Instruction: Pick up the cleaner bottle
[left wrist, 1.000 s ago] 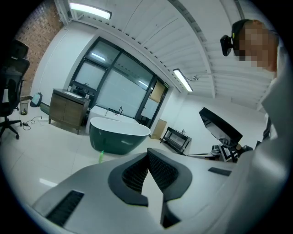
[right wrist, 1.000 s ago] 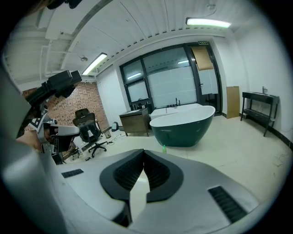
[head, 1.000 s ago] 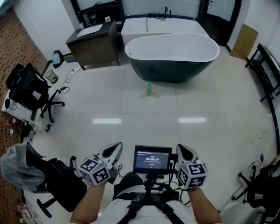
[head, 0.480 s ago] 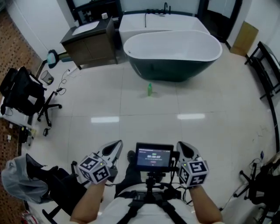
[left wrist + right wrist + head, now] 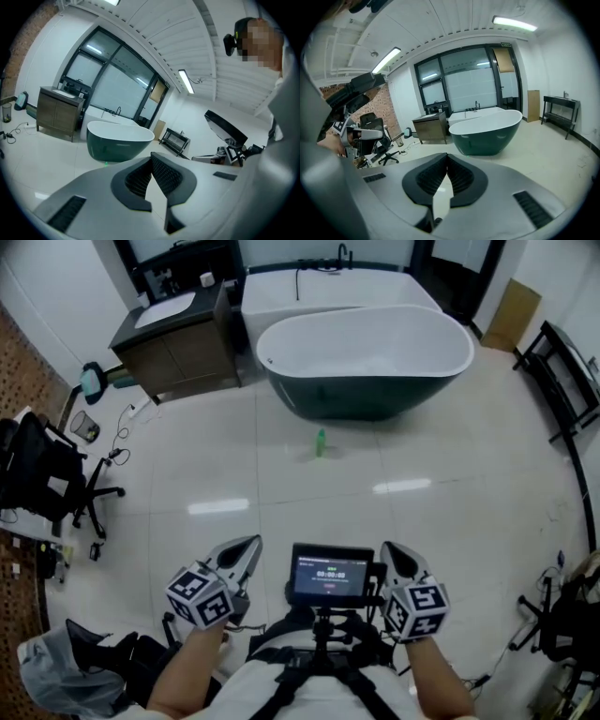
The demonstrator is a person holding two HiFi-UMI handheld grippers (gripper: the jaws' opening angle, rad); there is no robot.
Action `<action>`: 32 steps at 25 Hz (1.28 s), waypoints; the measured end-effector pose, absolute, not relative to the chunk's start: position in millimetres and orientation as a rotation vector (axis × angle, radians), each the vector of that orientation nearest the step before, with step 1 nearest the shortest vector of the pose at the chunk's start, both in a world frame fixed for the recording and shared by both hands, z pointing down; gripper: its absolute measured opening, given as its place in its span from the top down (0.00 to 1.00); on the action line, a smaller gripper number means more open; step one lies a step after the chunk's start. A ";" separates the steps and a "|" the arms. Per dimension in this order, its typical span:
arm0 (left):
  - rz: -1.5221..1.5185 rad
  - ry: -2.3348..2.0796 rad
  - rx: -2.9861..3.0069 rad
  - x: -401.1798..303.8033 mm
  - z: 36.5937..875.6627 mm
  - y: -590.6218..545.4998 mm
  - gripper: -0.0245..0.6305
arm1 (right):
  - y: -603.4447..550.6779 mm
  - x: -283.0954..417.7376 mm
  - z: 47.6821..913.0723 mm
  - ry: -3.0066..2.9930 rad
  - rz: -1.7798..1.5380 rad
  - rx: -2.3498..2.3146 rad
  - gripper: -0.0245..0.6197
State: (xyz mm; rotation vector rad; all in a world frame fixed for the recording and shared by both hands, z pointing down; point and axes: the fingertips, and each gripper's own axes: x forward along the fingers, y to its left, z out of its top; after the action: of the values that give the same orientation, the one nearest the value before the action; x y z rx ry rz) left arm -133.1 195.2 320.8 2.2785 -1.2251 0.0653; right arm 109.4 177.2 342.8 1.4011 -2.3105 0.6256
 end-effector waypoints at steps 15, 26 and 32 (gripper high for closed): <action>0.086 -1.134 2.301 -177.9 324.9 161.5 0.96 | 129.2 46.2 342.9 -2.325 0.617 1.427 0.95; 0.097 -1.211 2.264 -188.9 329.8 116.7 0.96 | 71.5 29.5 357.6 -2.361 0.628 1.347 0.95; 0.097 -1.268 2.222 -190.5 332.7 69.3 0.96 | 14.3 25.1 358.9 -2.384 0.629 1.290 0.95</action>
State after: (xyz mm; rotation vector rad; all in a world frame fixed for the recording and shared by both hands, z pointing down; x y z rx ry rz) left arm -190.5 69.3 332.7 2.2216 -1.2680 0.0968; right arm 25.1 14.3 358.9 1.2904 -2.3840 0.6286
